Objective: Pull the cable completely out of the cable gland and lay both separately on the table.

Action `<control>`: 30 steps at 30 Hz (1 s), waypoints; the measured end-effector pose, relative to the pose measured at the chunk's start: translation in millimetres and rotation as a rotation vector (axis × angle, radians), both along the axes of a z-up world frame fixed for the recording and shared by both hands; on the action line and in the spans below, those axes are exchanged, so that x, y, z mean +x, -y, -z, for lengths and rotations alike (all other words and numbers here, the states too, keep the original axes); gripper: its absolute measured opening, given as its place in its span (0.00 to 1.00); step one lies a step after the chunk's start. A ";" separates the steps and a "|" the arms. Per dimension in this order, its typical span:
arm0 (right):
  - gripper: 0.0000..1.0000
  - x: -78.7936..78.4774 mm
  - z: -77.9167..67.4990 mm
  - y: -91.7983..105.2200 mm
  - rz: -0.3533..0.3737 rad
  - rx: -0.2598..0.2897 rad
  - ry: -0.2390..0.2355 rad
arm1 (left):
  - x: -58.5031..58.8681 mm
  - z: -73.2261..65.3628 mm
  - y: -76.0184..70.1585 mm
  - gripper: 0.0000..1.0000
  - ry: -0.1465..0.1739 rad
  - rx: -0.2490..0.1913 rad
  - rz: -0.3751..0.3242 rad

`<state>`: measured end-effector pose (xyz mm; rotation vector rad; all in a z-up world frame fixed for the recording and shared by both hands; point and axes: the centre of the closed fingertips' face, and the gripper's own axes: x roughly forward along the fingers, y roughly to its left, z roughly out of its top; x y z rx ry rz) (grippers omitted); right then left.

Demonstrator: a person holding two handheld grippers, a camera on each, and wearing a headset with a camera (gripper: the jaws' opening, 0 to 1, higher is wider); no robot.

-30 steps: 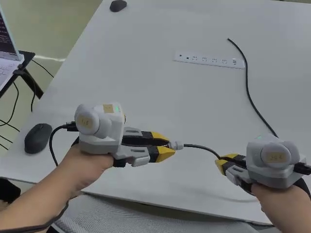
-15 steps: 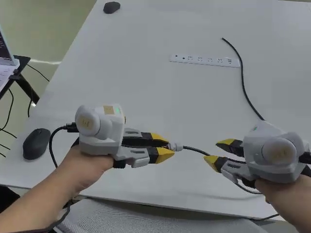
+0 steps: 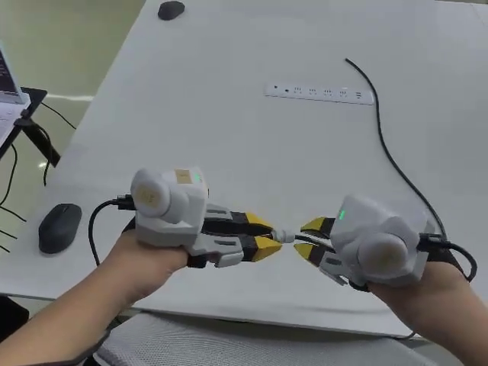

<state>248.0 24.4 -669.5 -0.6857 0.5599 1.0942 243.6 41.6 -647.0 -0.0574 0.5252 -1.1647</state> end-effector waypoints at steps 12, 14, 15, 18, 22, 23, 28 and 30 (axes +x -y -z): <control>0.02 -0.5 0.7 -7.3 0.013 -0.018 0.027 | -1.7 0.7 -3.9 0.15 0.008 0.012 0.034; 0.01 0.3 1.6 -7.0 0.026 -0.012 0.024 | -2.1 0.5 -4.2 0.15 0.002 0.011 0.038; 0.01 0.9 1.4 -7.5 0.040 -0.005 0.021 | -1.6 0.6 -4.8 0.15 0.000 0.012 0.034; 0.01 0.9 1.3 -9.0 0.106 0.032 -0.033 | -1.3 0.3 -6.4 0.15 0.013 0.017 0.037; 0.01 4.7 1.7 -4.2 0.158 0.037 -0.048 | -0.9 -2.8 -9.2 0.15 0.029 0.013 0.037; 0.01 5.5 1.8 -2.7 0.182 0.048 -0.060 | -0.3 -3.6 -10.1 0.15 0.030 0.010 0.036; 0.00 11.2 5.4 8.6 0.296 0.094 -0.109 | 1.8 -8.0 -15.2 0.15 0.039 -0.012 0.036; 0.00 12.4 7.6 12.5 0.331 0.108 -0.127 | 1.8 -9.0 -16.5 0.15 0.040 -0.018 0.036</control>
